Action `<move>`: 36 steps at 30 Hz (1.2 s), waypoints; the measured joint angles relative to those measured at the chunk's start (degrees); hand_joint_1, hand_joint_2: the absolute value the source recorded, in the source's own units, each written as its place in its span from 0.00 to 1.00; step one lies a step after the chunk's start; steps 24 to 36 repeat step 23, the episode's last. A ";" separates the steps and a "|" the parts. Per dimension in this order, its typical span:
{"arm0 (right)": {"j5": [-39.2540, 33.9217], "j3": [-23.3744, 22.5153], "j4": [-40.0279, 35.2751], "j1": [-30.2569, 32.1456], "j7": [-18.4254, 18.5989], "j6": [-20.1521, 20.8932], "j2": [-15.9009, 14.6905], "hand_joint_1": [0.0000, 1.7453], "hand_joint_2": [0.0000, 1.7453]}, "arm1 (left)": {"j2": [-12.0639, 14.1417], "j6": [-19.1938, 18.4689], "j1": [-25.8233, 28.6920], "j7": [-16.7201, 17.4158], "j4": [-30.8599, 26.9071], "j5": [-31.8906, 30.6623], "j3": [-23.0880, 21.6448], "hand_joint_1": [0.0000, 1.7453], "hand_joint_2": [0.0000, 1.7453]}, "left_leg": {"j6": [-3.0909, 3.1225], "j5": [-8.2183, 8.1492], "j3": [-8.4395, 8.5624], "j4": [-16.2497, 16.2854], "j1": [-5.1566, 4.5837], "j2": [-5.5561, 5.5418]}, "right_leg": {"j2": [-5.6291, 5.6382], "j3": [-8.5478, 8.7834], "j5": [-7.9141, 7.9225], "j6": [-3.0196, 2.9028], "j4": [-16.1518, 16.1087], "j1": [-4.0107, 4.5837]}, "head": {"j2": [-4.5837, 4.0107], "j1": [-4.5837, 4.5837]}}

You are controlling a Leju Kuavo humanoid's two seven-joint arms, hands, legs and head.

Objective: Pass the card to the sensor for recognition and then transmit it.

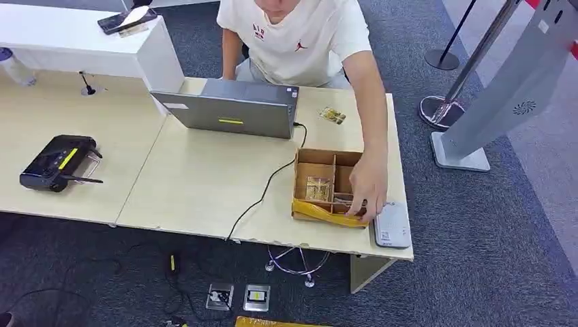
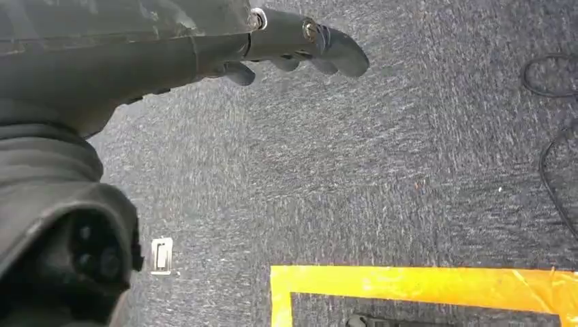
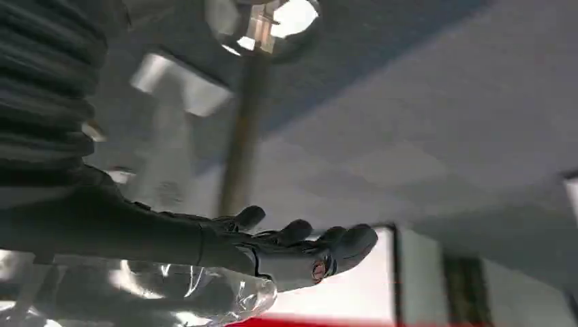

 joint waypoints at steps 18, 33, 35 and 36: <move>4.06 -3.17 5.77 1.54 7.25 14.20 6.62 0.00 1.00 | 0.15 -1.66 -0.32 0.13 0.00 -2.82 0.02 0.00 0.00 | -0.02 0.02 0.15 0.01 -0.07 0.07 | 0.07 0.06 0.00 0.00 0.09 -0.07 | 0.00 0.04; 6.90 -3.67 6.18 1.61 5.92 18.16 7.34 0.00 1.00 | 0.17 -2.23 -0.33 0.11 0.00 -3.45 -0.02 0.00 0.00 | -0.02 0.02 0.14 0.01 -0.07 0.07 | 0.06 0.06 0.00 0.00 0.09 -0.08 | 0.00 0.00; 6.90 -3.67 6.18 1.61 5.92 18.16 7.34 0.00 1.00 | 0.17 -2.23 -0.33 0.11 0.00 -3.45 -0.02 0.00 0.00 | -0.02 0.02 0.14 0.01 -0.07 0.07 | 0.06 0.06 0.00 0.00 0.09 -0.08 | 0.00 0.00; 6.90 -3.67 6.18 1.61 5.92 18.16 7.34 0.00 1.00 | 0.17 -2.23 -0.33 0.11 0.00 -3.45 -0.02 0.00 0.00 | -0.02 0.02 0.14 0.01 -0.07 0.07 | 0.06 0.06 0.00 0.00 0.09 -0.08 | 0.00 0.00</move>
